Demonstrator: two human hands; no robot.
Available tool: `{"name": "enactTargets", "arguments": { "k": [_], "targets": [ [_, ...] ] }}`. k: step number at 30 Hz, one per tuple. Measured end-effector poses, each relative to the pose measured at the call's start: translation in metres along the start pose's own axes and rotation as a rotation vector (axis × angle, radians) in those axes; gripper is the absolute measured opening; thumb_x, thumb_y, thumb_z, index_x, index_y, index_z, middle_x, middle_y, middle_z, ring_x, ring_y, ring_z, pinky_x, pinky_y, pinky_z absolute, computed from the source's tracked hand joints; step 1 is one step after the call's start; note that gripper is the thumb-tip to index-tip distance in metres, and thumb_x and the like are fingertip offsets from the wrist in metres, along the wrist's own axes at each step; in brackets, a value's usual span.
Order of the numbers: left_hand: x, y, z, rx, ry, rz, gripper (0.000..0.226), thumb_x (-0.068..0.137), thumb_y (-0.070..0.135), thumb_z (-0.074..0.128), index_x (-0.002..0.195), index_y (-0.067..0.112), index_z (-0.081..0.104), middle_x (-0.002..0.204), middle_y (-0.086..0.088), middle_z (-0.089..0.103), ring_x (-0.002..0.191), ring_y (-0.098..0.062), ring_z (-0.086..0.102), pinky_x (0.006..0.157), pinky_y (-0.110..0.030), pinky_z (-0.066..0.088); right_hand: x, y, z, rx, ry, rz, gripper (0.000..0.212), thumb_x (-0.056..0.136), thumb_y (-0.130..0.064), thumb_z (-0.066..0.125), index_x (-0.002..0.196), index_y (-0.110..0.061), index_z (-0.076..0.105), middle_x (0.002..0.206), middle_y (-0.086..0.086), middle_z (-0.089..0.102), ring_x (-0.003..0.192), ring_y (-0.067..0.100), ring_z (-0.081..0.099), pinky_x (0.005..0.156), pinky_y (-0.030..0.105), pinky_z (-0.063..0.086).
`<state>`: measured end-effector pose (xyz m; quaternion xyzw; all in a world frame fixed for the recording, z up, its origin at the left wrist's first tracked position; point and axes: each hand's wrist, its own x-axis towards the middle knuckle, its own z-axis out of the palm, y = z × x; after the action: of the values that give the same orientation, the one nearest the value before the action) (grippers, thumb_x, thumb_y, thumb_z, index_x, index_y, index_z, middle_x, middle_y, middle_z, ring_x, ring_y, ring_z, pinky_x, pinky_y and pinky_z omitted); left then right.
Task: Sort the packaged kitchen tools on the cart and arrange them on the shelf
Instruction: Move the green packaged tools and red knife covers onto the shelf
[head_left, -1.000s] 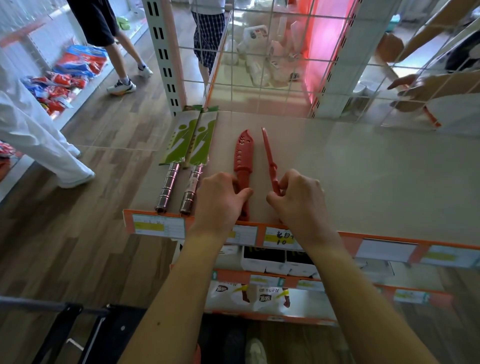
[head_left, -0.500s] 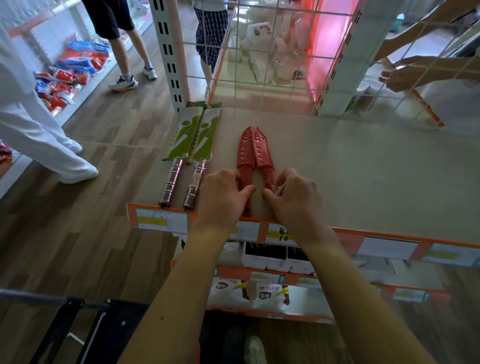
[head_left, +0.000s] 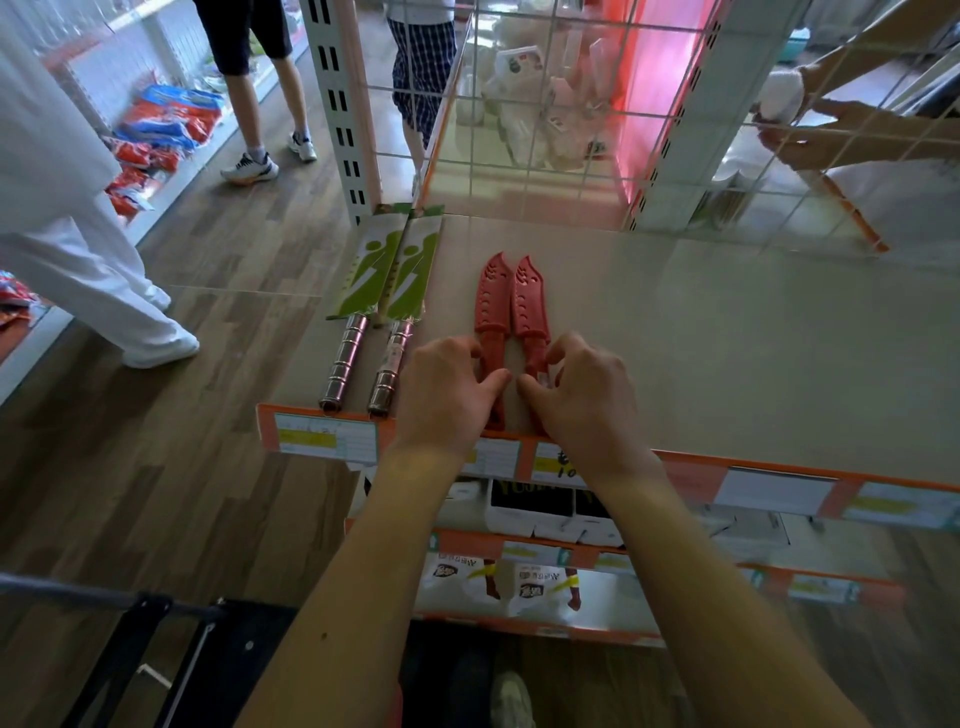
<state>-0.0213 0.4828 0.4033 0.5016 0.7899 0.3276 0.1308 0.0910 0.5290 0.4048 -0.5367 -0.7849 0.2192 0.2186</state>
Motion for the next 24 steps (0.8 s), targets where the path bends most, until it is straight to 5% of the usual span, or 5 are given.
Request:
{"name": "enactTargets", "arguments": {
  "k": [7,17,24],
  "targets": [
    [-0.003,0.002,-0.002,0.07,0.009,0.034,0.043,0.081,0.036,0.067,0.118,0.013,0.061,0.111,-0.007,0.064,0.101,-0.02,0.06,0.083,-0.027,0.046,0.002,-0.001,0.001,-0.003,0.017,0.008,0.028,0.084,-0.026,0.063,0.101,-0.004,0.058,0.097,0.012,0.064,0.087,0.027,0.059,0.071,0.03,0.042],
    [-0.006,0.005,-0.004,0.071,-0.086,0.044,0.034,0.082,0.031,0.068,0.106,0.009,0.065,0.101,-0.01,0.068,0.092,-0.023,0.064,0.084,-0.037,0.052,0.0,-0.001,0.003,0.008,0.014,-0.028,0.029,0.083,-0.026,0.066,0.098,-0.003,0.058,0.091,0.012,0.064,0.082,0.027,0.061,0.073,0.037,0.05],
    [-0.011,0.005,-0.01,0.11,-0.099,0.025,0.039,0.084,0.033,0.065,0.116,0.012,0.061,0.111,-0.01,0.065,0.102,-0.024,0.06,0.088,-0.033,0.049,-0.004,0.0,0.0,-0.003,0.01,-0.026,0.029,0.086,-0.027,0.063,0.103,-0.004,0.059,0.095,0.013,0.063,0.086,0.027,0.06,0.073,0.032,0.047]
  ]
}}
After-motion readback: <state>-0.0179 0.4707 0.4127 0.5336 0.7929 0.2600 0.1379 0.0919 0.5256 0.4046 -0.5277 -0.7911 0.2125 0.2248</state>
